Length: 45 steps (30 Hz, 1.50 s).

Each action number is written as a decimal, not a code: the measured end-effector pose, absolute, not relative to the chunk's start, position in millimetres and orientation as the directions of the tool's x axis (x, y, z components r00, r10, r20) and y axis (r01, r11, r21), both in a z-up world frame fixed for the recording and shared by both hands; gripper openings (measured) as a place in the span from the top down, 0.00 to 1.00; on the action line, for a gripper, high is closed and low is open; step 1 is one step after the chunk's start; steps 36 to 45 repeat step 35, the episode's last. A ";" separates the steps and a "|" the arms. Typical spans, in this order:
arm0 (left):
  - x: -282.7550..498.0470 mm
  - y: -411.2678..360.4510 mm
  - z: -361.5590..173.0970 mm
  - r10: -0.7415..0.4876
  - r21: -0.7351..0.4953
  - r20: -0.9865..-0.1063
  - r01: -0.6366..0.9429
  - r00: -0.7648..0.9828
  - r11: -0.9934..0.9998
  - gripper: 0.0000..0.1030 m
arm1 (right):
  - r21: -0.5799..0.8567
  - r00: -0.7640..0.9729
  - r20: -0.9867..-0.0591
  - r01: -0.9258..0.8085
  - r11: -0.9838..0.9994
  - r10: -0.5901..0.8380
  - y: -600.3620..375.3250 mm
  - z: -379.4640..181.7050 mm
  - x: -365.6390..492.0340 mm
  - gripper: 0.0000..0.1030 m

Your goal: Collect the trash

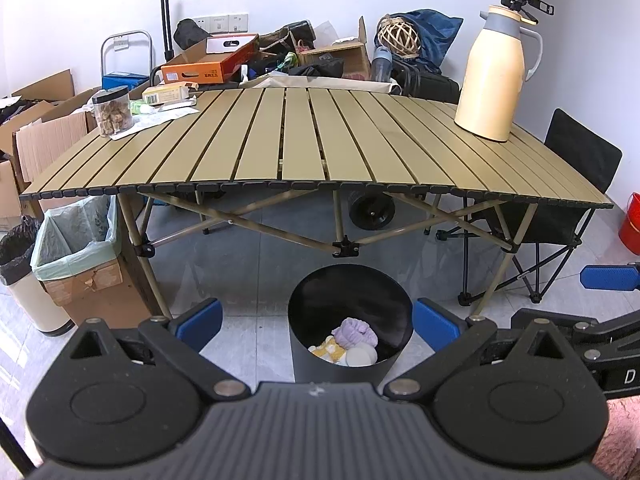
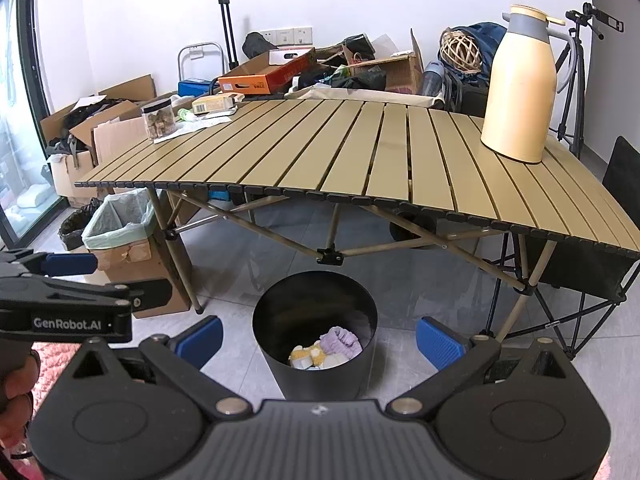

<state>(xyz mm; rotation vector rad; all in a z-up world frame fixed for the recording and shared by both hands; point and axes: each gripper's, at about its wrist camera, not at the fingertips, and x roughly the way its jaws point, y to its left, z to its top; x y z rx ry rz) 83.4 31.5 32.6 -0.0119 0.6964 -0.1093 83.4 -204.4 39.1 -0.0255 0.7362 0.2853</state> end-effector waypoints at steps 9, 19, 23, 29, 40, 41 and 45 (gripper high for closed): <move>82.8 31.8 34.7 -0.103 -0.044 -0.637 0.097 0.764 0.994 0.00 | 0.076 0.707 -0.662 -0.268 0.961 0.249 -204.5 39.9 84.5 0.00; 82.7 31.6 34.7 -0.104 -0.046 -0.635 0.097 0.765 0.994 0.00 | 0.075 0.708 -0.661 -0.266 0.961 0.248 -203.8 40.3 85.6 0.00; 82.5 31.9 34.3 -0.104 -0.046 -0.636 0.097 0.765 0.994 0.00 | 0.076 0.708 -0.661 -0.266 0.961 0.248 -203.4 40.2 85.3 0.00; 83.0 32.5 35.1 -0.104 -0.048 -0.633 0.096 0.767 0.994 0.00 | 0.077 0.706 -0.663 -0.266 0.961 0.249 -202.5 39.2 85.9 0.00; 83.6 32.2 35.9 -0.110 -0.054 -0.623 0.098 0.775 0.994 0.00 | 0.081 0.702 -0.667 -0.266 0.961 0.250 -201.6 35.6 86.6 0.00; 83.6 32.2 35.9 -0.110 -0.054 -0.623 0.098 0.775 0.994 0.00 | 0.081 0.702 -0.667 -0.266 0.961 0.250 -201.6 35.6 86.6 0.00; 83.6 32.2 35.9 -0.110 -0.054 -0.623 0.098 0.775 0.994 0.00 | 0.081 0.702 -0.667 -0.266 0.961 0.250 -201.6 35.6 86.6 0.00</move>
